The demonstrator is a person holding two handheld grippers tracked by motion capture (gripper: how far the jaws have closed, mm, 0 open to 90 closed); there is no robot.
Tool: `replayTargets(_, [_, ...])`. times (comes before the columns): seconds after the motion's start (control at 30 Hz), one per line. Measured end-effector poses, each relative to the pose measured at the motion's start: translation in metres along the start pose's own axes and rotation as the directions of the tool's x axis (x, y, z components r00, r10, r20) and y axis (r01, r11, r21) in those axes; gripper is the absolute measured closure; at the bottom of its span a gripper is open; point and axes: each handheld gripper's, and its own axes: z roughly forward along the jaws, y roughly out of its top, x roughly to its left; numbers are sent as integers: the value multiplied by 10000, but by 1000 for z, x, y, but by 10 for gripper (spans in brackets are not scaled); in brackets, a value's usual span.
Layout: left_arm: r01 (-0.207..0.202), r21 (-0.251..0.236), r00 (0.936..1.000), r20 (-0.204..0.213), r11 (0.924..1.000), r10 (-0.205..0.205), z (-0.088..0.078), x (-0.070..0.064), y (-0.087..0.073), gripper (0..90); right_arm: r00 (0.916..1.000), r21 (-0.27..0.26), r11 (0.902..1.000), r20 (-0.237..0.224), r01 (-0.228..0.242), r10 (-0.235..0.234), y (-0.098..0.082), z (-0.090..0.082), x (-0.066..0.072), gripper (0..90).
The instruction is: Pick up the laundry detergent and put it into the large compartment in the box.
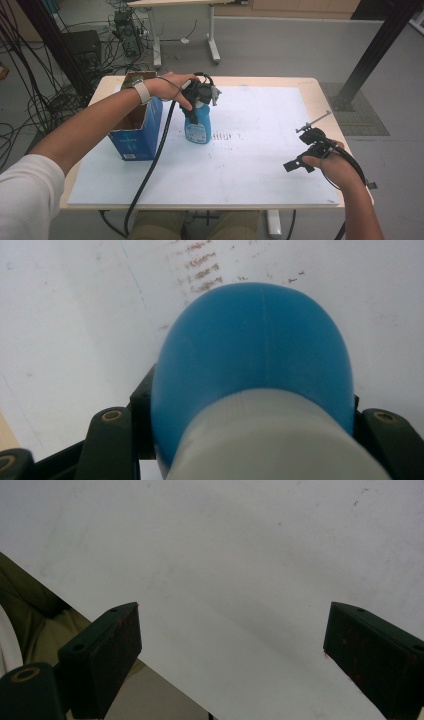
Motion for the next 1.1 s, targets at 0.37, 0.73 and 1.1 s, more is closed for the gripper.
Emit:
replayTargets(0.37, [35,-48,10000,19,10000,-35,0,1,-2,391,10000,17,10000,12,4,-4,1,-1,0,82])
replayTargets(0.73, [73,-84,10000,22,9999,-73,0,1,-2,390,10000,-1,10000,15,17,-17,0,-1,0,83])
replayTargets(1.1, [56,-44,10000,20,10000,-56,0,1,-2,390,10000,-6,10000,1,10,-10,0,1,-1,82])
